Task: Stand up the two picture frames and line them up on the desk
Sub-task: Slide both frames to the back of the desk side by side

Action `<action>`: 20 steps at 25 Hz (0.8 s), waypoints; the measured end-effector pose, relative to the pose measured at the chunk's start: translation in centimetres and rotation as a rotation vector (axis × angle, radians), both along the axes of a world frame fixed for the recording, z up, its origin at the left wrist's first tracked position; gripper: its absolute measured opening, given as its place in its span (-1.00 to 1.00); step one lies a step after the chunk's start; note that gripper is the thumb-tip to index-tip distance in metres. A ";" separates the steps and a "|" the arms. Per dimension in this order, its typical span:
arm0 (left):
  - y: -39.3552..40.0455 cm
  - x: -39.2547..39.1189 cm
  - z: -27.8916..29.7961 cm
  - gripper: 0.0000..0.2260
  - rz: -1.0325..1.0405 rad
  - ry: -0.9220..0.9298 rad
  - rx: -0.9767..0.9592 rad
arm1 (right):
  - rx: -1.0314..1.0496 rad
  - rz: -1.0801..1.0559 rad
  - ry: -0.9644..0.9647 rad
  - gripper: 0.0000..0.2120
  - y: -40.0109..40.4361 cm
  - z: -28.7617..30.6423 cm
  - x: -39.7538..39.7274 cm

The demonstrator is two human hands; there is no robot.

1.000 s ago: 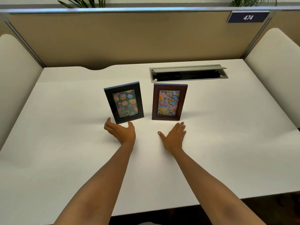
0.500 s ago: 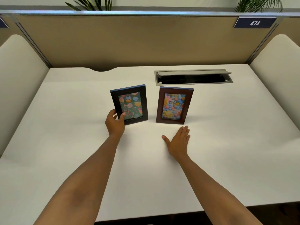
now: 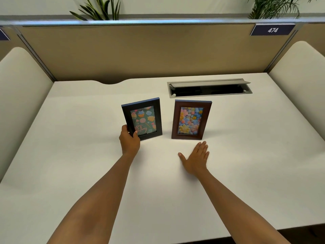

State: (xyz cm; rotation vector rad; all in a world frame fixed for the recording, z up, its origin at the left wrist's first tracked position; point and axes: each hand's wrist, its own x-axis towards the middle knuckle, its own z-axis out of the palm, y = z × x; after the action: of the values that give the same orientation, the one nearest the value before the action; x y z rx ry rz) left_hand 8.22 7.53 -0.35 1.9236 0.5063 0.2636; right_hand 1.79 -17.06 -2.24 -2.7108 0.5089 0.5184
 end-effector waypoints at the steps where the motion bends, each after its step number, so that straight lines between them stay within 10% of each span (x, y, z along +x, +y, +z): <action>1: 0.2 0.2 -0.1 -0.69 -0.012 -0.003 0.008 | -0.005 -0.018 0.000 -0.03 0.4 0.1 -0.2; 20: 5.5 10.0 1.5 -0.69 0.080 -0.026 0.049 | 0.207 0.694 -0.475 -0.36 6.7 -2.3 2.8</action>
State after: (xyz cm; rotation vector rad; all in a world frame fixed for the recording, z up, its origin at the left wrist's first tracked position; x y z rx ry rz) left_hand 18.24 13.04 1.14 1.9473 0.5648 0.3557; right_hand 4.62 -10.40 -4.58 -2.6176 -0.5910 0.0556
